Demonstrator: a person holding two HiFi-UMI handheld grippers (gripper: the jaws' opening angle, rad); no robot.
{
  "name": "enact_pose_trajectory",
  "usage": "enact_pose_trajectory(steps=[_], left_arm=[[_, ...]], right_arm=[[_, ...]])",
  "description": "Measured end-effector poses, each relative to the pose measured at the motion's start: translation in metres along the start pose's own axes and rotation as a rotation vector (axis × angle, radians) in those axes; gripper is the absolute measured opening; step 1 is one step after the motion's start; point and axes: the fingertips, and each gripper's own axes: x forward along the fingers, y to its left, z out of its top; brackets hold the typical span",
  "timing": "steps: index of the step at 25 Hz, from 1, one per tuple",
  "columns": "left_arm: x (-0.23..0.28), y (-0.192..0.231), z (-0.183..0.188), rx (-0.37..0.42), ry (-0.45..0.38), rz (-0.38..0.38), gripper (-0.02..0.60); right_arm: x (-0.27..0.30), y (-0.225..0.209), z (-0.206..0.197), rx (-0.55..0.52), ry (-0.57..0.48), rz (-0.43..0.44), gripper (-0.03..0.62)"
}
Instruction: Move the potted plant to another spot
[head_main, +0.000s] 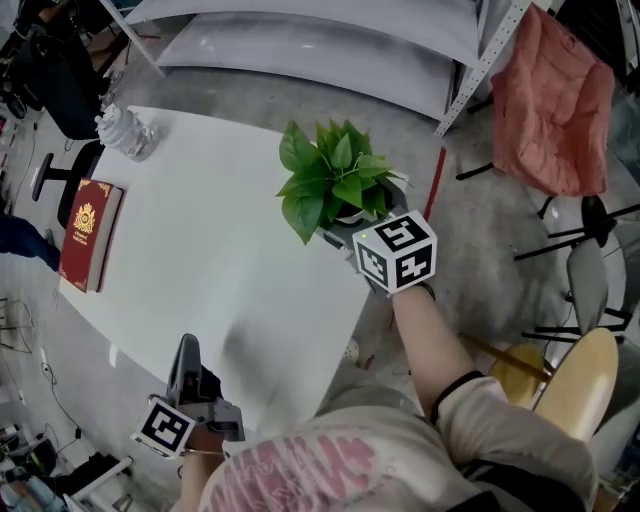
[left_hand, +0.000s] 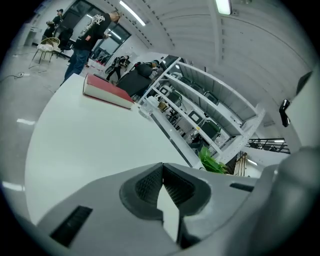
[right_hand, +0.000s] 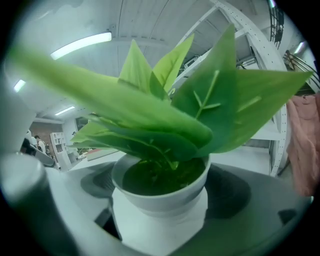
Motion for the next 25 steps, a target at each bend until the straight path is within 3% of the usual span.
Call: enact_pose_trajectory(steps=[7,10,18,25], left_arm=[[-0.009,0.005,-0.008,0.004,0.015,-0.051,0.003],[-0.023,0.010,-0.006,0.001,0.019,-0.059,0.003],[-0.071,0.048,0.011,0.000,0.010,-0.074,0.003],[-0.132,0.081,0.034,-0.003,-0.017,-0.154,0.003]], right_arm=[[-0.021,0.030,-0.015,-0.029,0.052,0.010,0.546],[-0.034,0.053,-0.025,0.009,0.074,0.017,0.545],[-0.068,0.141,-0.044,0.024,0.106,0.028,0.545],[-0.087,0.236,-0.063,0.080,0.113,0.034,0.545]])
